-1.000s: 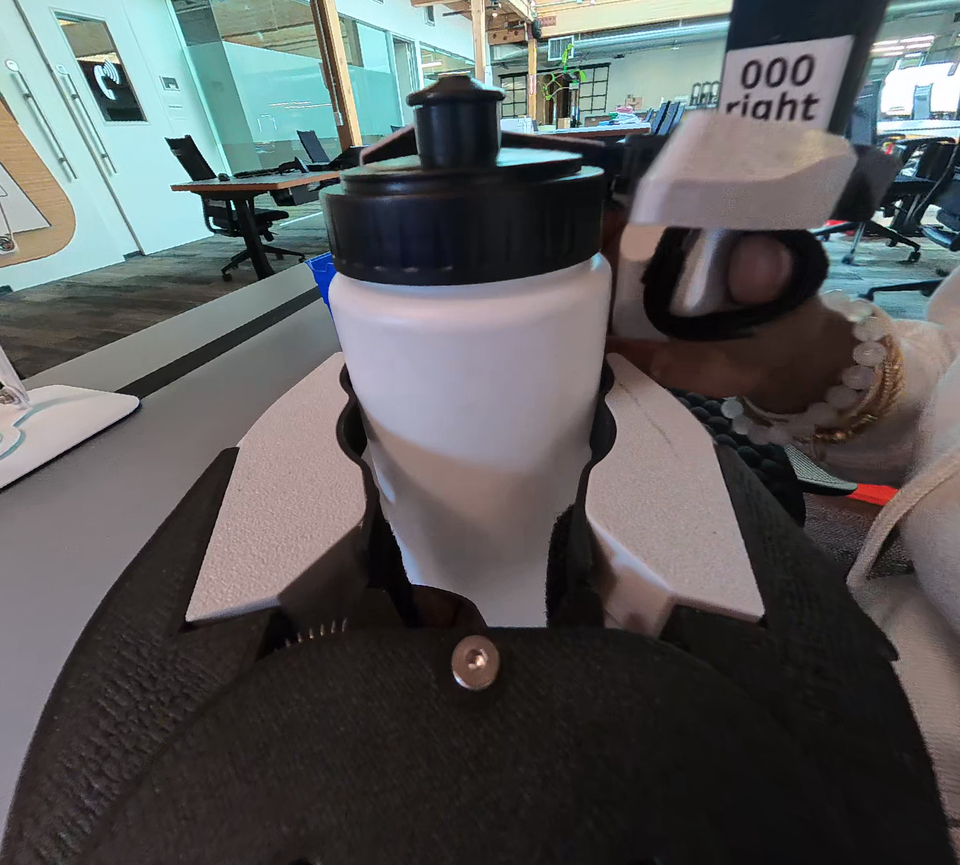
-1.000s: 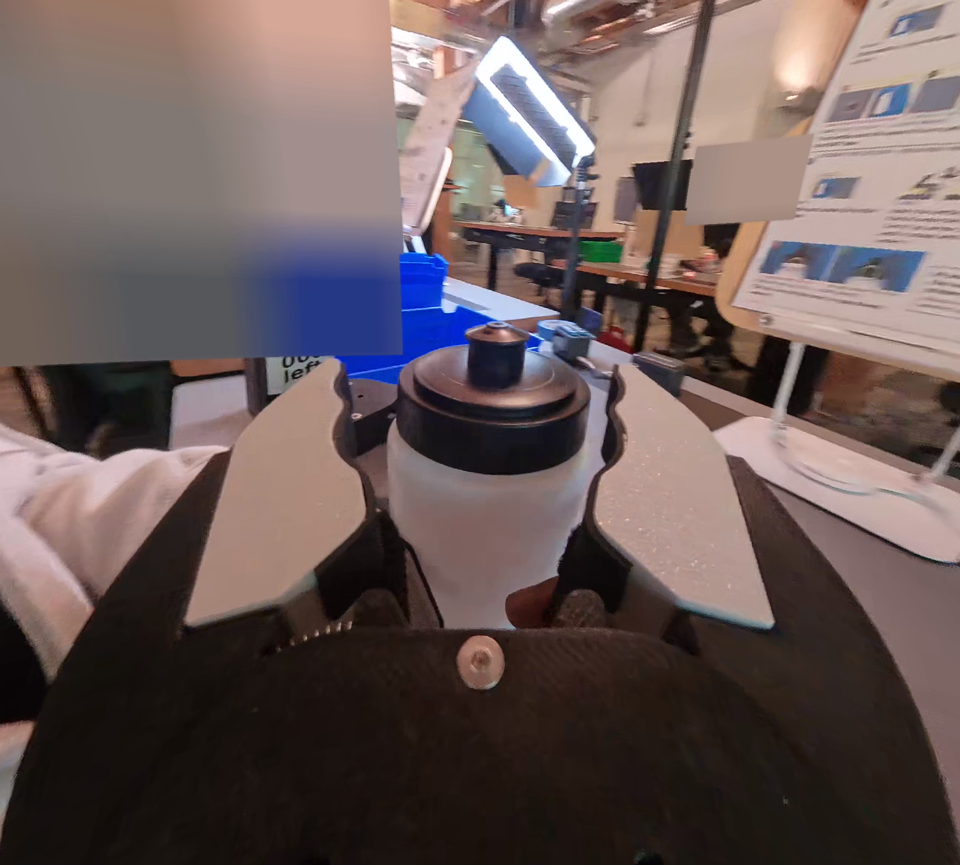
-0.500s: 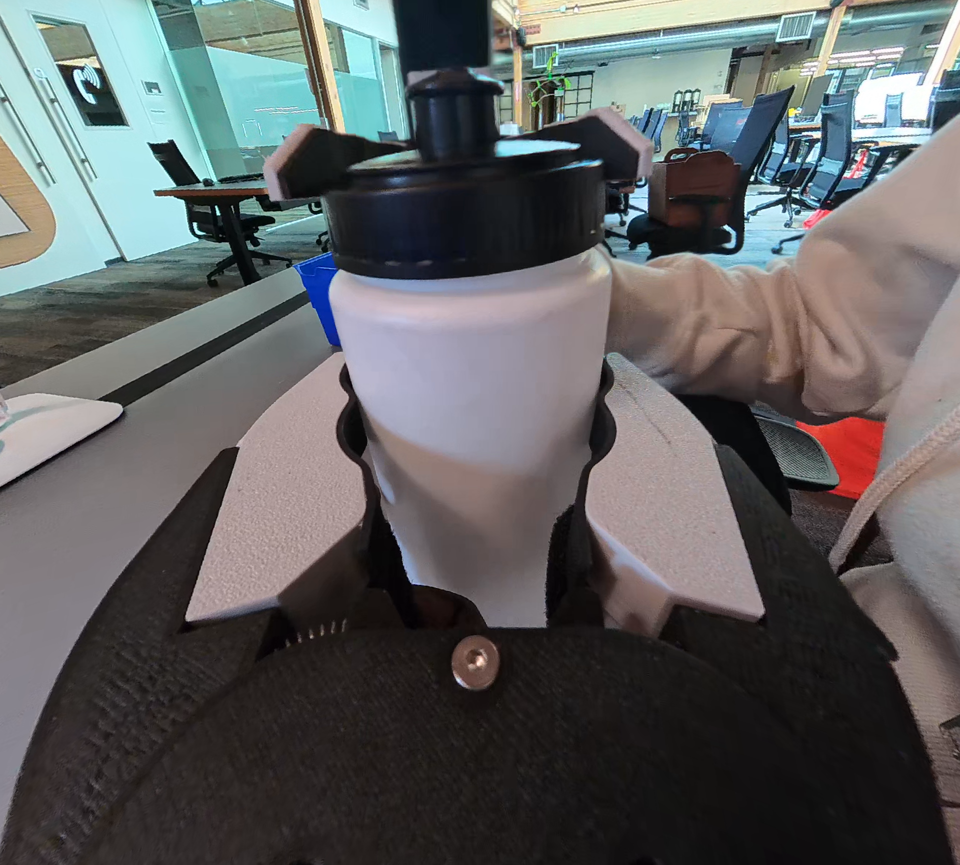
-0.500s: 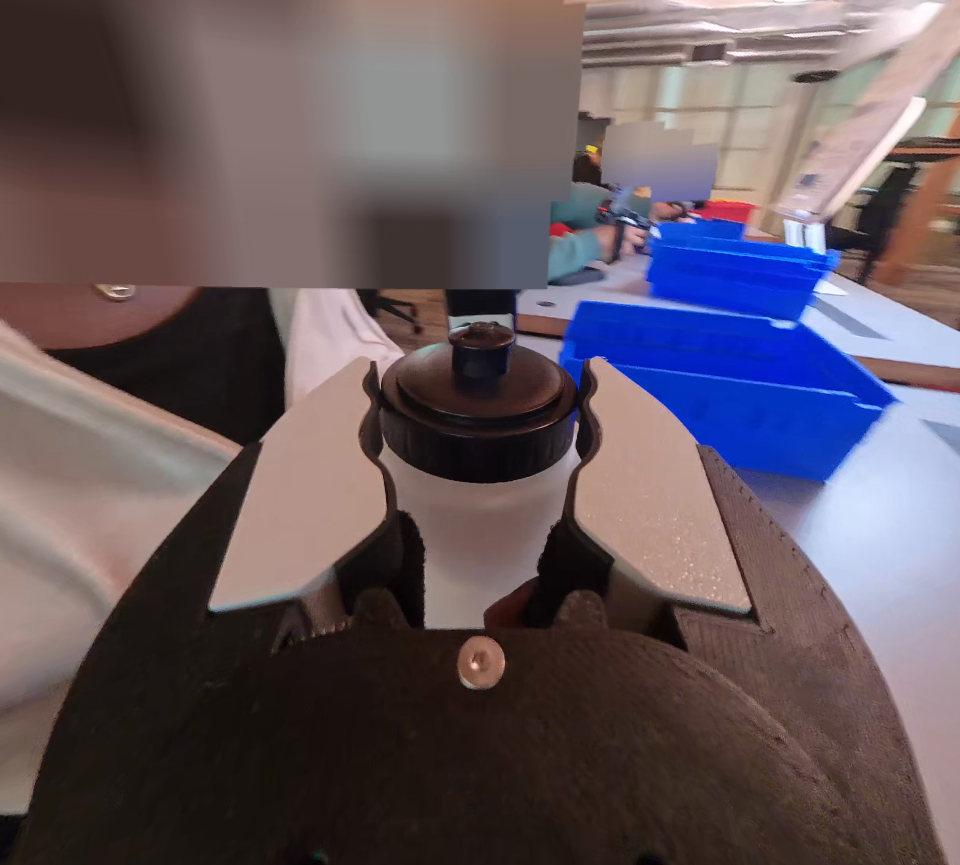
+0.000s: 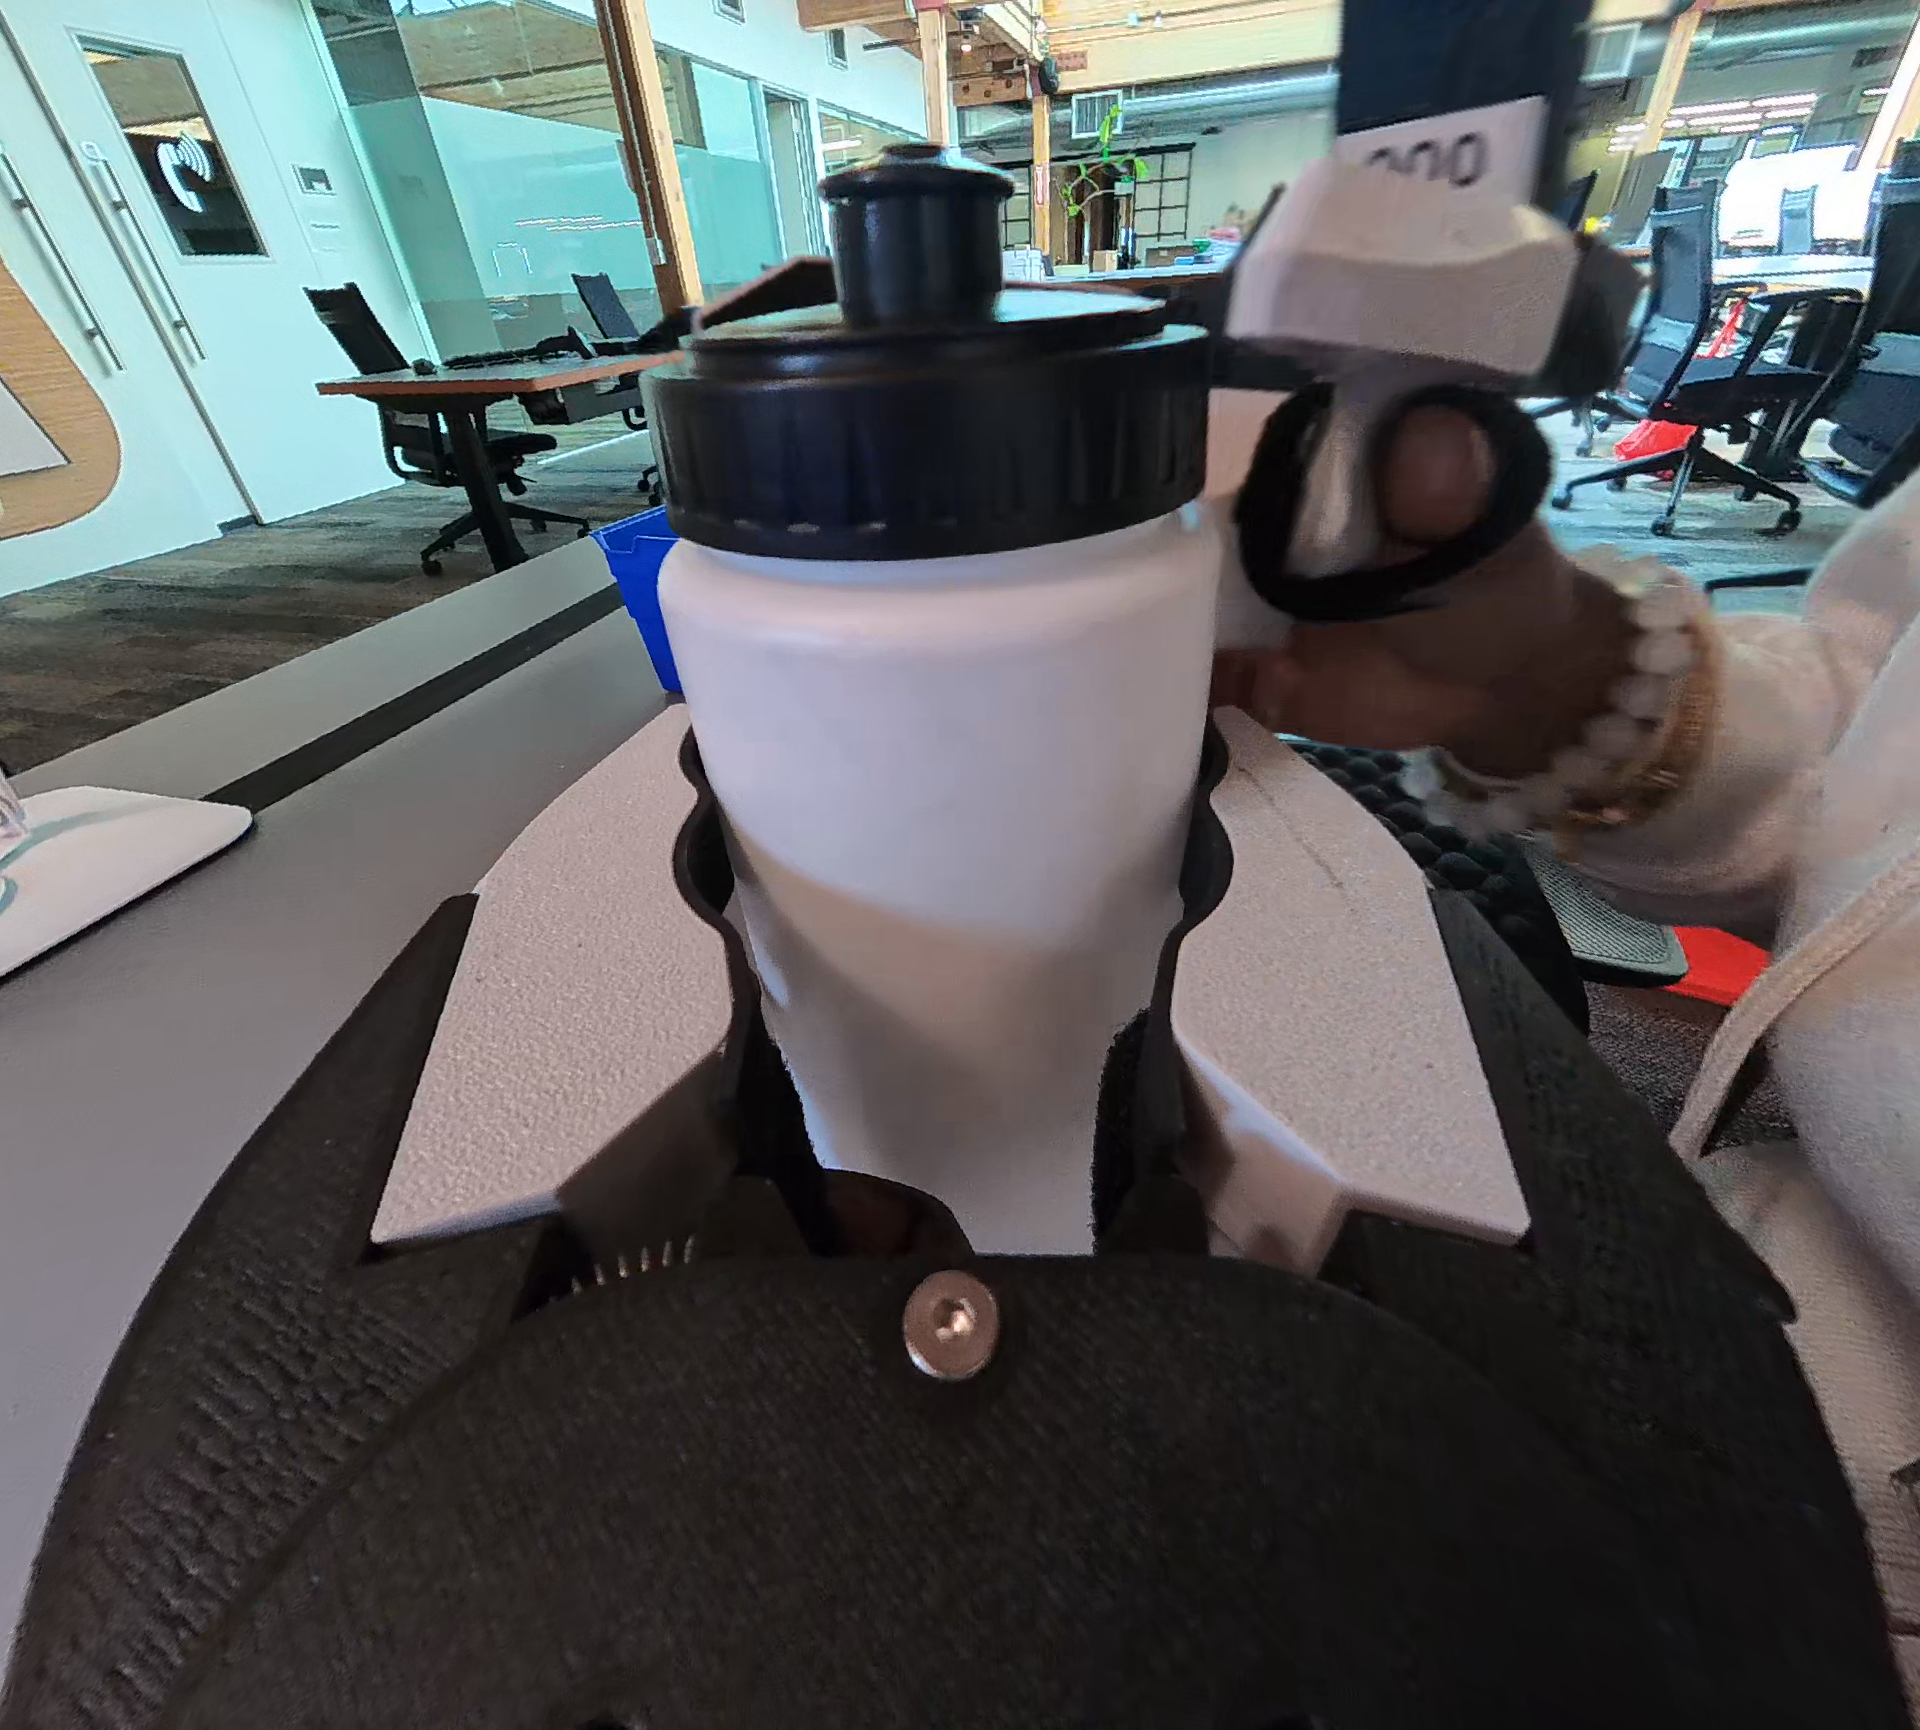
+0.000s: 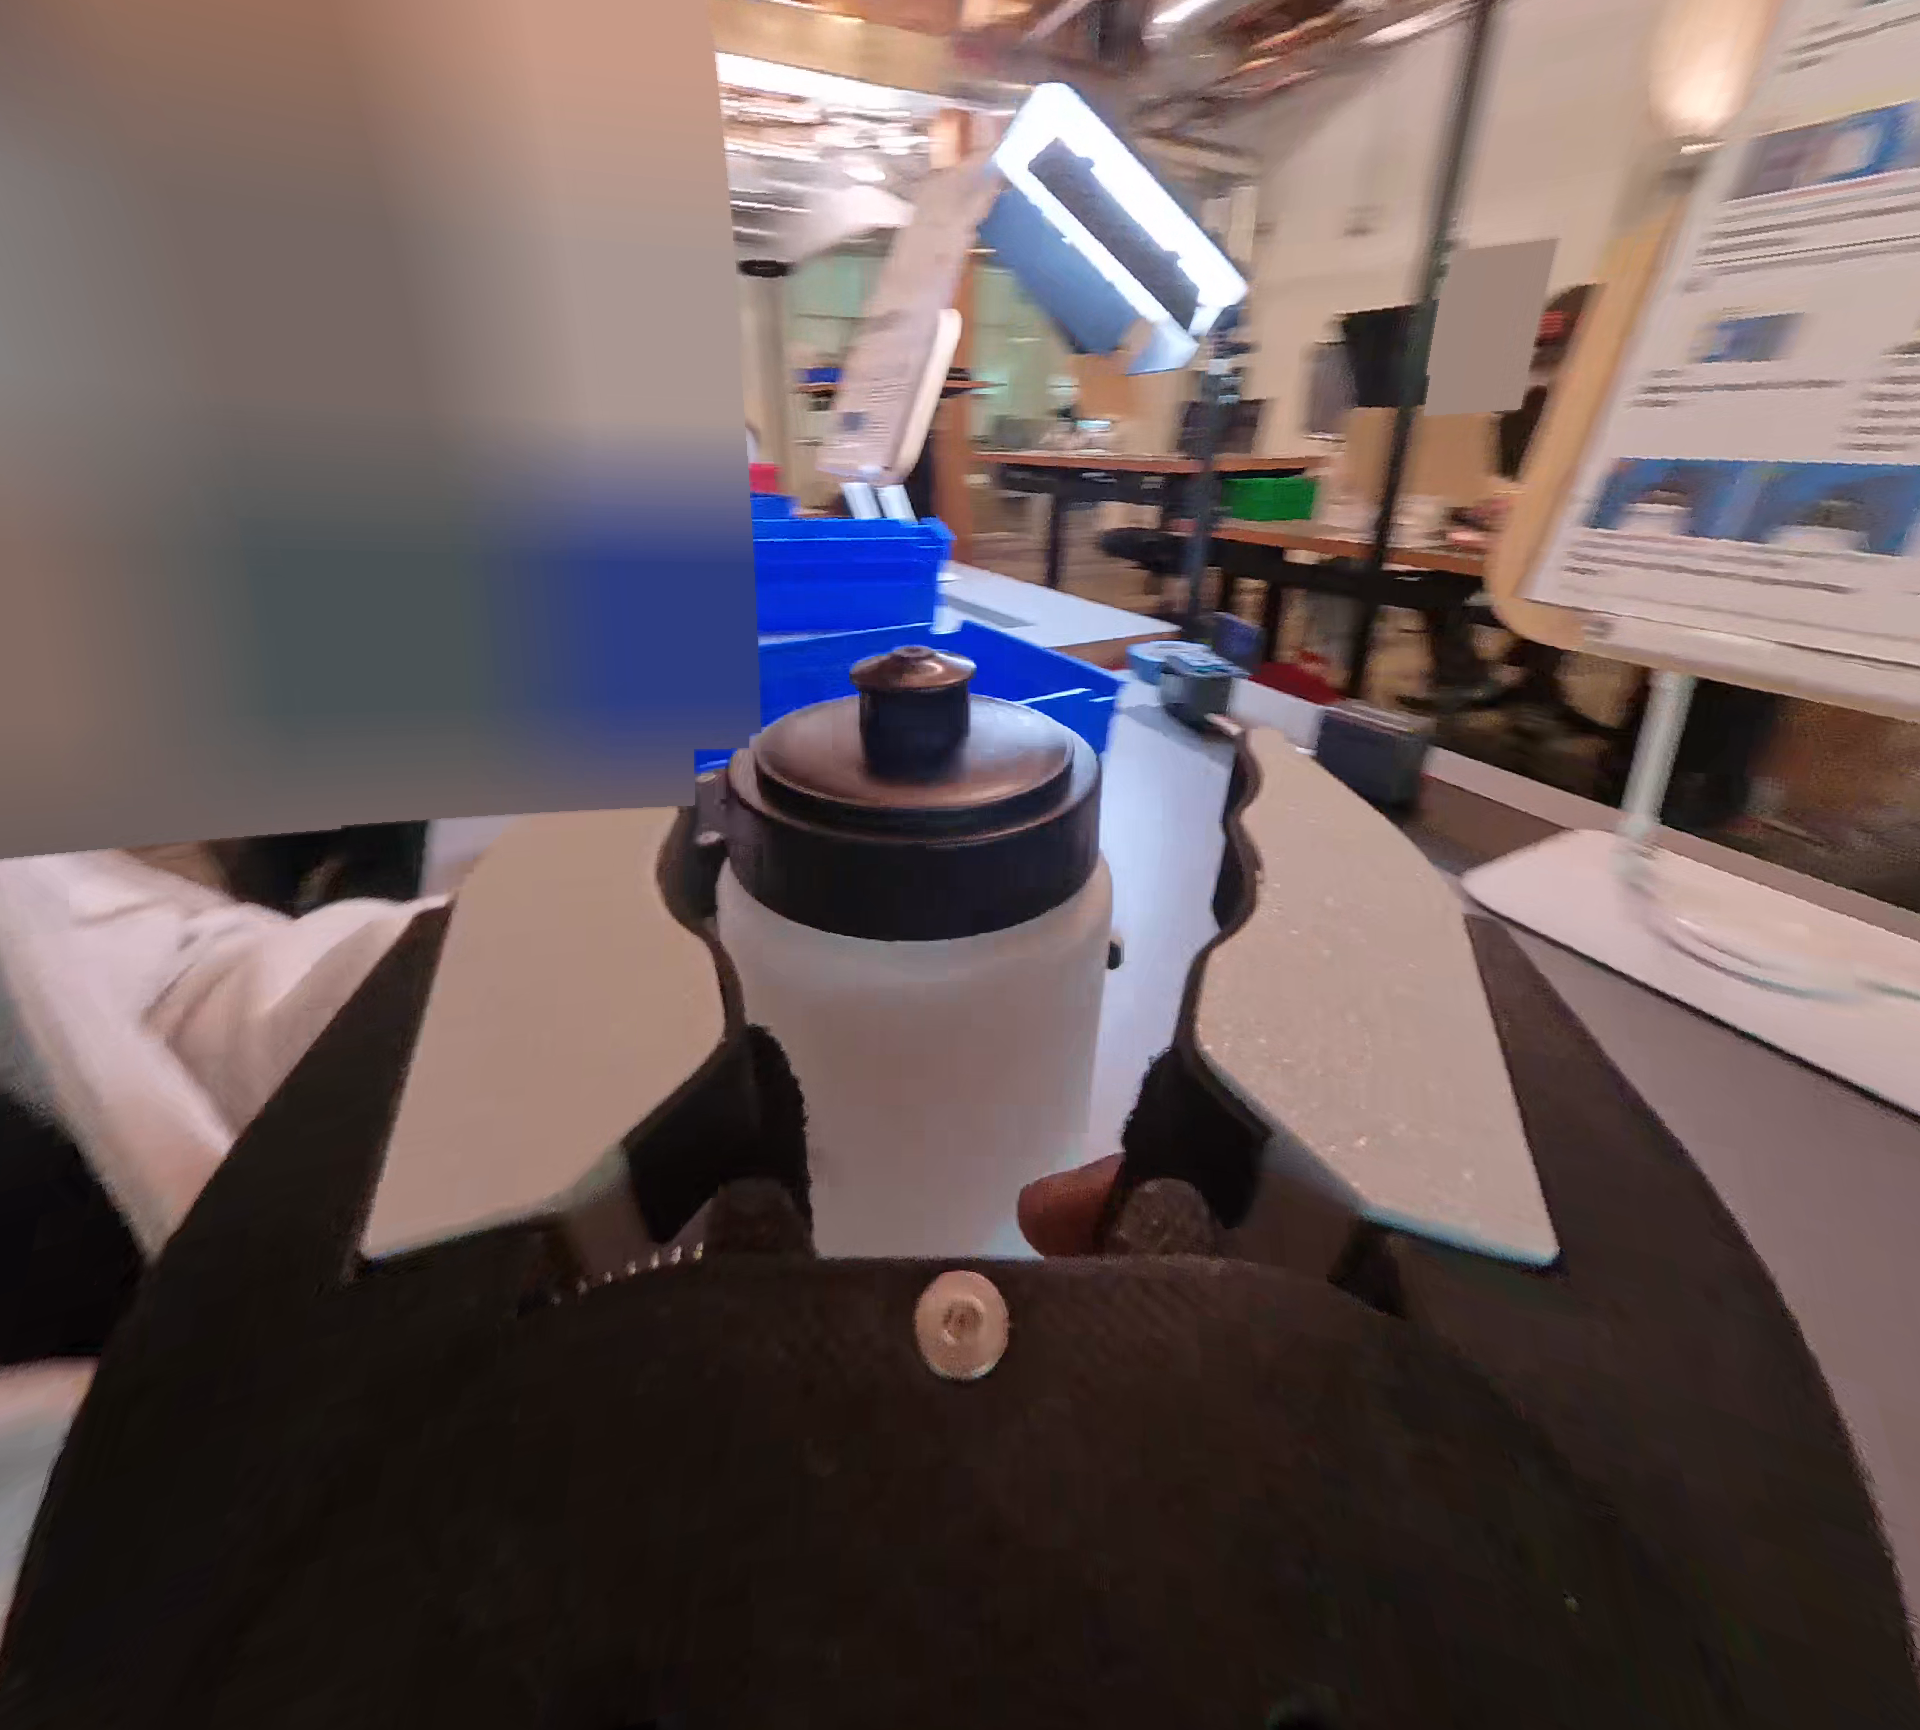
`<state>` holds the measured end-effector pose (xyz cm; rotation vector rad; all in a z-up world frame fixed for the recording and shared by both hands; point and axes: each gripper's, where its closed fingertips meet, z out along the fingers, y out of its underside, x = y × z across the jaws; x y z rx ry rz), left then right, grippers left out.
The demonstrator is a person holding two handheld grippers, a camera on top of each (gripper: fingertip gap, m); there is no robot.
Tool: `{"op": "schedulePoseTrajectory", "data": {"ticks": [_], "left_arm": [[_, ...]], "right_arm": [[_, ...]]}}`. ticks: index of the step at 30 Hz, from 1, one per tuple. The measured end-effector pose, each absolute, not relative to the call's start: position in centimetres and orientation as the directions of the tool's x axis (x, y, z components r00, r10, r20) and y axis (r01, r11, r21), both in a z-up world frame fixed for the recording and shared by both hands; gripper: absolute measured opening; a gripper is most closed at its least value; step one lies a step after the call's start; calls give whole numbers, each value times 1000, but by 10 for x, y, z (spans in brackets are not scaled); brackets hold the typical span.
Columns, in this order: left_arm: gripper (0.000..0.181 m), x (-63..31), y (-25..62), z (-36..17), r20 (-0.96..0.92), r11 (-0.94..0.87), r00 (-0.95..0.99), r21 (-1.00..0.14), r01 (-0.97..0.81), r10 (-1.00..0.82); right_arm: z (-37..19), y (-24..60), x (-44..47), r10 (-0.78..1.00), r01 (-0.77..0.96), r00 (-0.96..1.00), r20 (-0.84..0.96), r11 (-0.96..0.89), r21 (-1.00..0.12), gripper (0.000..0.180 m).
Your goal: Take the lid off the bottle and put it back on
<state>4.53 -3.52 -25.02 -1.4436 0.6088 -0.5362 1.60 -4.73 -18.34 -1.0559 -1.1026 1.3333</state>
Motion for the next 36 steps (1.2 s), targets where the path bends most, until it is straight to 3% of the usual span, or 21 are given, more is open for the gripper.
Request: {"op": "schedulePoseTrajectory", "data": {"ticks": [4,7,12,16,21,22,25,27,32,36], "left_arm": [[86,45,-35,-250,-62,64,742,-998,-26,-668],[86,44,-35,-250,-57,61,743,-998,-21,-667],[87,45,-36,-250,-60,62,737,-998,-24,-674],[86,52,-39,-250,-68,67,717,-997,-30,-694],[86,48,-39,-249,-51,60,721,-998,-13,-692],[86,48,-38,-249,-52,60,721,-998,-14,-691],[86,49,-38,-249,-57,62,723,-998,-20,-688],[86,49,-38,-249,-58,62,725,-998,-21,-687],[86,49,-38,-249,-62,65,730,-998,-25,-680],[86,50,-37,-249,-66,66,733,-997,-28,-677]], "right_arm": [[-188,-53,11,995,-113,98,-16,-5,-994,84],[-194,-53,6,997,-36,61,43,45,-998,75],[-193,-62,7,930,-33,-368,-7,-20,-999,75],[-192,-72,21,672,-60,-741,-1,-67,-996,75],[-190,-73,19,496,-22,-865,-79,-193,-981,75],[-190,-72,19,517,-26,-852,-83,-201,-979,76],[-192,-59,11,727,-107,-685,-51,-170,-980,104],[-187,-55,13,853,-167,-522,-18,-123,-978,113],[-170,-51,26,999,-228,-14,35,30,-973,100],[-180,-52,23,980,-187,200,14,52,-981,106]]}}
